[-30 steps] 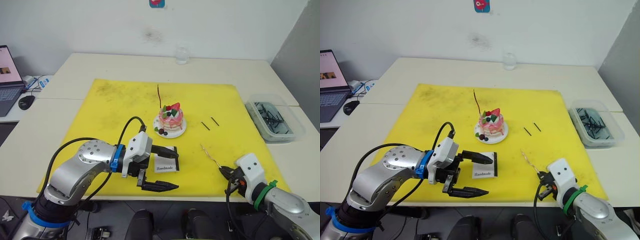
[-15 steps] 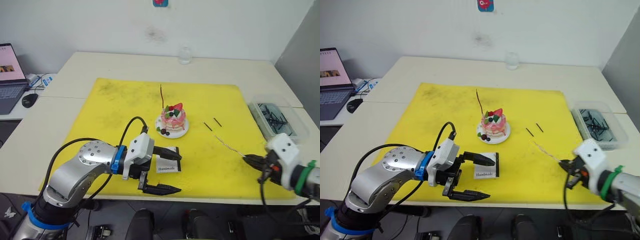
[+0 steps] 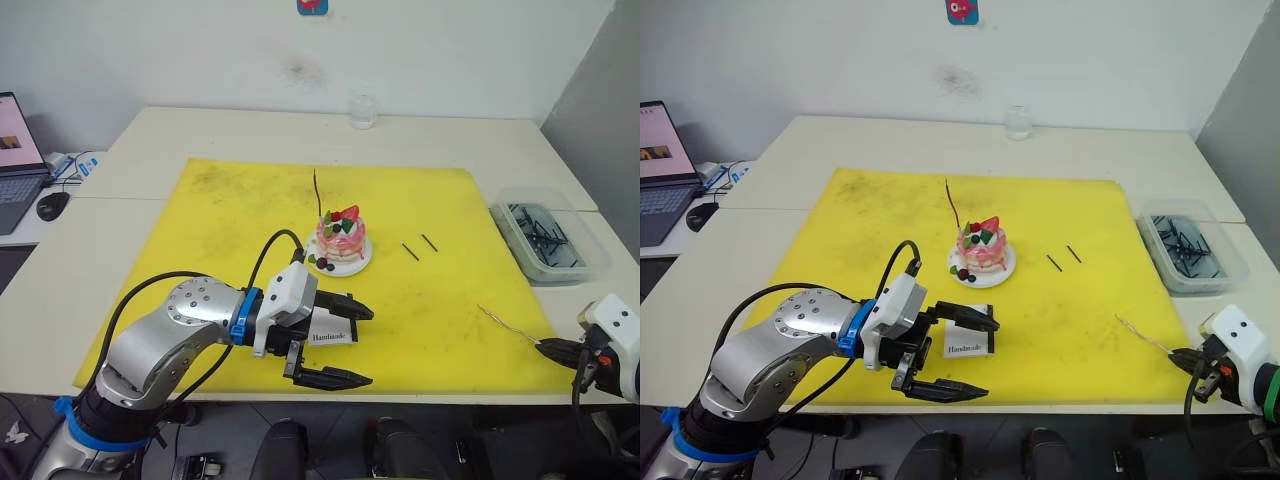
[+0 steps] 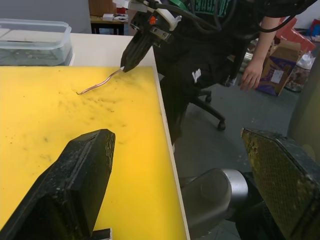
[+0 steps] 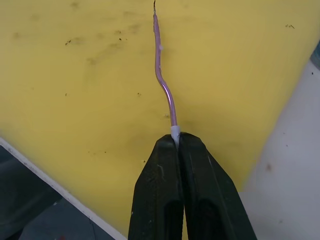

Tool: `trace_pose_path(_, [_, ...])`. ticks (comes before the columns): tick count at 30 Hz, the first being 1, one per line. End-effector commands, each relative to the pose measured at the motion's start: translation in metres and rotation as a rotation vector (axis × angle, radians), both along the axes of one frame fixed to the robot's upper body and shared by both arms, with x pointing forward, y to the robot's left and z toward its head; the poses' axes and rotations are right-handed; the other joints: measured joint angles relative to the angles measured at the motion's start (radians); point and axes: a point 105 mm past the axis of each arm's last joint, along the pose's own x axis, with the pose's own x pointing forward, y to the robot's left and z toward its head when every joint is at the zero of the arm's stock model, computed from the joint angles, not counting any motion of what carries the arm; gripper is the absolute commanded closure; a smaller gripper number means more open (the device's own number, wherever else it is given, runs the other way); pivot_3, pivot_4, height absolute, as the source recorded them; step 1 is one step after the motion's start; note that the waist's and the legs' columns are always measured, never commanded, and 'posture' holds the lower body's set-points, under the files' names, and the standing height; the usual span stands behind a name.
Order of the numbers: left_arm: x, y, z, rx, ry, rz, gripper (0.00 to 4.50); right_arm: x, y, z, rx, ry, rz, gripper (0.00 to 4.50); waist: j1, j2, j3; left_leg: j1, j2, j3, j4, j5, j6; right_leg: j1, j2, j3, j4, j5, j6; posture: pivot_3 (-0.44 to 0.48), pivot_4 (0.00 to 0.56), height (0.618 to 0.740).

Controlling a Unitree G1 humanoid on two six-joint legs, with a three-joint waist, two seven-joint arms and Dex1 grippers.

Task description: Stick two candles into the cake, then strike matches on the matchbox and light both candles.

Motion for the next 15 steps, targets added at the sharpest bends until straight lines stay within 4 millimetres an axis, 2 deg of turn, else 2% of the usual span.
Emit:
trace_pose_path(1, [-0.002, -0.004, 0.005, -0.012, -0.034, -0.012, 0.0, 0.002, 0.001, 0.004, -0.021, -0.009, 0.003, 3.47, 0.0, 0.0, 0.0, 0.0, 0.0, 0.0, 0.0, 0.0, 0.0, 0.0, 0.0, 0.0, 0.0, 0.001, 0.001, 0.0, 0.15, 0.74])
trace_pose_path(5, [-0.003, -0.004, 0.005, -0.013, -0.036, -0.007, 0.0, 0.006, 0.0, 0.01, -0.026, -0.029, -0.005, 2.0, 0.0, 0.0, 0.0, 0.0, 0.0, 0.0, 0.0, 0.0, 0.0, 0.0, 0.0, 0.0, 0.0, 0.001, 0.002, 0.0, 0.15, 0.74])
trace_pose_path(8, [-0.002, -0.004, 0.004, -0.011, -0.042, 0.001, 0.0, 0.006, -0.002, 0.022, -0.052, -0.026, 0.015, 0.94, 0.0, 0.0, 0.0, 0.0, 0.0, 0.0, 0.0, 0.0, 0.0, 0.0, 0.0, 0.0, 0.0, 0.0, 0.0, 0.0, 0.15, 0.74])
trace_pose_path(15, [-0.002, -0.007, 0.001, -0.006, -0.075, 0.002, 0.0, 0.004, -0.003, 0.039, -0.212, 0.143, 0.091, 0.94, 0.002, 0.001, 0.001, 0.0, 0.0, 0.0, 0.0, 0.0, 0.0, 0.0, 0.0, 0.0, 0.0, 0.0, 0.0, 0.0, 0.15, 0.74])
